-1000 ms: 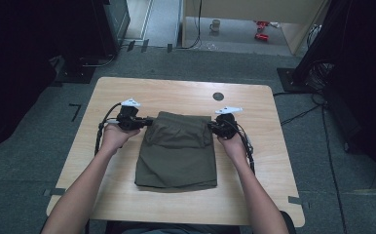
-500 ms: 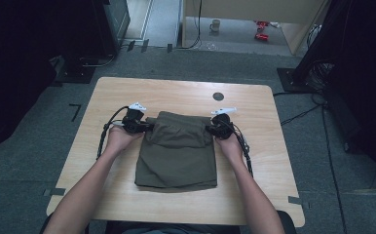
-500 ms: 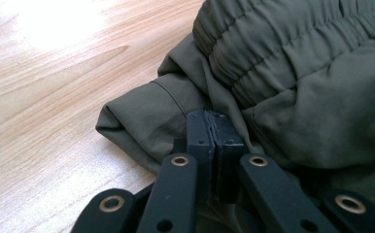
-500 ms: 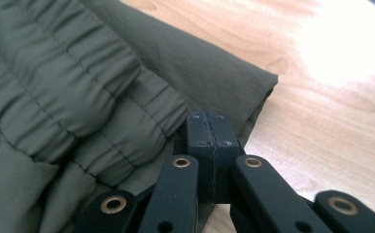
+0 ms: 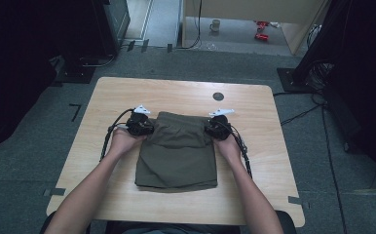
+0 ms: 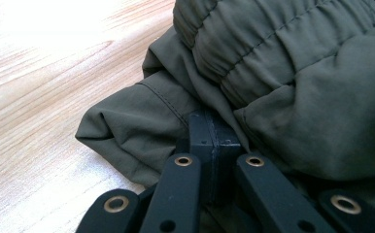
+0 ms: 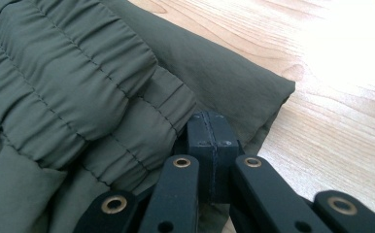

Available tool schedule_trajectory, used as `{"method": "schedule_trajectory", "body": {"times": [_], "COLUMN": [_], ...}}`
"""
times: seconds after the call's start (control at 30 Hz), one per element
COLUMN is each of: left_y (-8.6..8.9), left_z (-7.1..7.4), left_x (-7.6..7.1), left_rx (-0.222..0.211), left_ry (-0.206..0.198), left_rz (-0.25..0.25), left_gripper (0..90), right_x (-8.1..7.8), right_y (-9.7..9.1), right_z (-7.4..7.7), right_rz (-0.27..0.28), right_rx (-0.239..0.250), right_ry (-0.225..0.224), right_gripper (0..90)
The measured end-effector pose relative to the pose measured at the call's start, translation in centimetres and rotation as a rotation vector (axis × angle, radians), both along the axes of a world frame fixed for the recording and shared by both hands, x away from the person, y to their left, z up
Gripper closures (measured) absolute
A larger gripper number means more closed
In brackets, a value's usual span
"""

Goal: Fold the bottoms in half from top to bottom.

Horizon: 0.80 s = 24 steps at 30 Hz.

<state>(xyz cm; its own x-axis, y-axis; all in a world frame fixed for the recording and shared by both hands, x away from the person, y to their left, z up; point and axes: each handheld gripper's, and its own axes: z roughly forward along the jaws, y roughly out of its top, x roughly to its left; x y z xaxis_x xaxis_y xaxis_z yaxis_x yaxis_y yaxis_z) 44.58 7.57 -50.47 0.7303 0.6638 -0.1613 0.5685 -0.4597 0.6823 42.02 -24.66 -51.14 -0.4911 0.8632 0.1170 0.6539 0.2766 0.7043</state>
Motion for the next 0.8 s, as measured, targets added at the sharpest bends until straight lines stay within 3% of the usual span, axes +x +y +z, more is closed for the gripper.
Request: {"method": "schedule_trajectory", "body": {"times": [0.23, 0.4, 0.6, 0.8], "left_y": [-0.1, 0.2, 0.9, 0.9], "left_z": [0.1, 0.7, 1.6, 2.3], "left_x": [-0.2, -0.3, -0.6, -1.0], "left_rx": [-0.016, -0.041, -0.033, -0.007], "left_ry": [-0.017, -0.024, -0.053, -0.081], "left_rz": [-0.005, 0.002, 0.005, -0.005], "left_gripper": [90.0, 83.8, 71.4, 67.1], "right_x": [0.0, -0.1, -0.4, -0.8], "right_y": [0.0, -0.4, -1.2, -1.2], "right_z": [0.1, 0.3, 1.0, 1.4], "right_rz": [0.009, 0.009, 0.015, 0.018], "right_rx": [0.041, 0.067, 0.100, 0.113], "right_ry": [-0.001, -0.001, -0.018, -0.026], "right_gripper": [89.8, 82.0, 77.3, 76.6]}}
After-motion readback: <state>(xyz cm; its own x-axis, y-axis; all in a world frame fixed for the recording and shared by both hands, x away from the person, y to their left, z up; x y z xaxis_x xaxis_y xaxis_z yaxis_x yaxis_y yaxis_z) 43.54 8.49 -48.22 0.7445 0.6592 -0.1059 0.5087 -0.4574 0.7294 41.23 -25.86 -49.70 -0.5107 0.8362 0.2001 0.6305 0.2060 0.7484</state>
